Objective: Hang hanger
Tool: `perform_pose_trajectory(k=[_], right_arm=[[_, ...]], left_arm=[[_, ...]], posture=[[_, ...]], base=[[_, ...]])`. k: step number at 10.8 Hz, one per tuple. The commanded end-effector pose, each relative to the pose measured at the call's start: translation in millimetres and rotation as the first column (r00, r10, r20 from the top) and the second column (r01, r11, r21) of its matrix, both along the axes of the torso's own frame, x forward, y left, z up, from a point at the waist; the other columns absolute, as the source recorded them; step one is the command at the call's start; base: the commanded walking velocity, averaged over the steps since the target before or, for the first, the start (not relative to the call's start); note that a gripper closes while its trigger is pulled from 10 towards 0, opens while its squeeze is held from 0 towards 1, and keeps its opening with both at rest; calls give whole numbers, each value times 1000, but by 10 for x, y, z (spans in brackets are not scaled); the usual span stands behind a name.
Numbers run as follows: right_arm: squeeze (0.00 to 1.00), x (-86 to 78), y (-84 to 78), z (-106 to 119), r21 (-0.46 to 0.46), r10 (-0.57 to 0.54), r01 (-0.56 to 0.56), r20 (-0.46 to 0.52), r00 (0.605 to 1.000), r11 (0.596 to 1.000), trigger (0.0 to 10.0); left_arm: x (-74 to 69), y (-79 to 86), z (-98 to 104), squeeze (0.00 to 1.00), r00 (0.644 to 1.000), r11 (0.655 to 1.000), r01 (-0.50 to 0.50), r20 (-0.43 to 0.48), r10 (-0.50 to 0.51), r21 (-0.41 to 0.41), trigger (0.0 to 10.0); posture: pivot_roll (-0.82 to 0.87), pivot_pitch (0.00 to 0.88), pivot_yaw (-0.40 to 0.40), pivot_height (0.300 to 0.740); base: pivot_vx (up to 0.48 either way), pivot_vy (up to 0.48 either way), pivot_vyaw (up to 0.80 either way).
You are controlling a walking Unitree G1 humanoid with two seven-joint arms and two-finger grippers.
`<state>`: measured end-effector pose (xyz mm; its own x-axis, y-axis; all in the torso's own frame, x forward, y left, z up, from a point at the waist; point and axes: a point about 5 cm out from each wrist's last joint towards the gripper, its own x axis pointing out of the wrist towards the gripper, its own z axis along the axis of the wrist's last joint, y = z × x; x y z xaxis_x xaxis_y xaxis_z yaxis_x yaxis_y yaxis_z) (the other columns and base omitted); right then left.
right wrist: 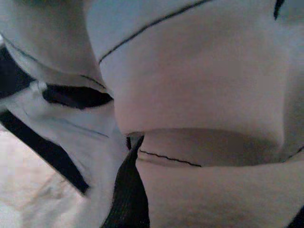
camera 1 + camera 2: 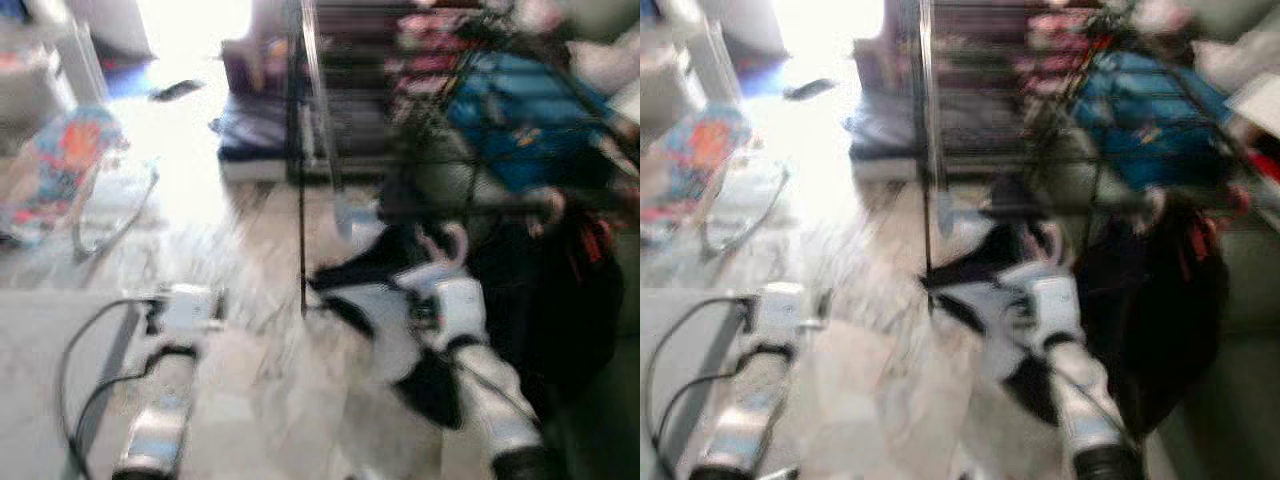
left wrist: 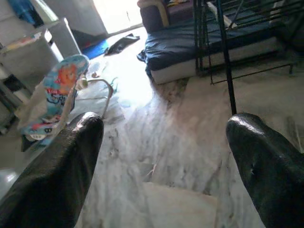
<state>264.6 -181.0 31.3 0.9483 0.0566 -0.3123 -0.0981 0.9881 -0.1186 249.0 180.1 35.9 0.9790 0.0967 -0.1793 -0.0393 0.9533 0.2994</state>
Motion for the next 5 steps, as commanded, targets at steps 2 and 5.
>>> perform_pose_trajectory(k=[2, 5], right_arm=[[0, 129, 139, 144, 5, 44, -44, 77, 996, 999, 10000], [0, 206, 224, 151, 19, 86, -88, 66, 994, 996, 10000]], left_arm=[[10, 109, 39, 0, 999, 999, -42, 15, 42, 28, 10000], [-3, 136, 41, 0, 998, 998, -54, 19, 53, 39, 10000]], posture=[[9, 0, -38, 740], [9, 0, -38, 740]], base=[[0, 0, 0], [0, 0, 0]])
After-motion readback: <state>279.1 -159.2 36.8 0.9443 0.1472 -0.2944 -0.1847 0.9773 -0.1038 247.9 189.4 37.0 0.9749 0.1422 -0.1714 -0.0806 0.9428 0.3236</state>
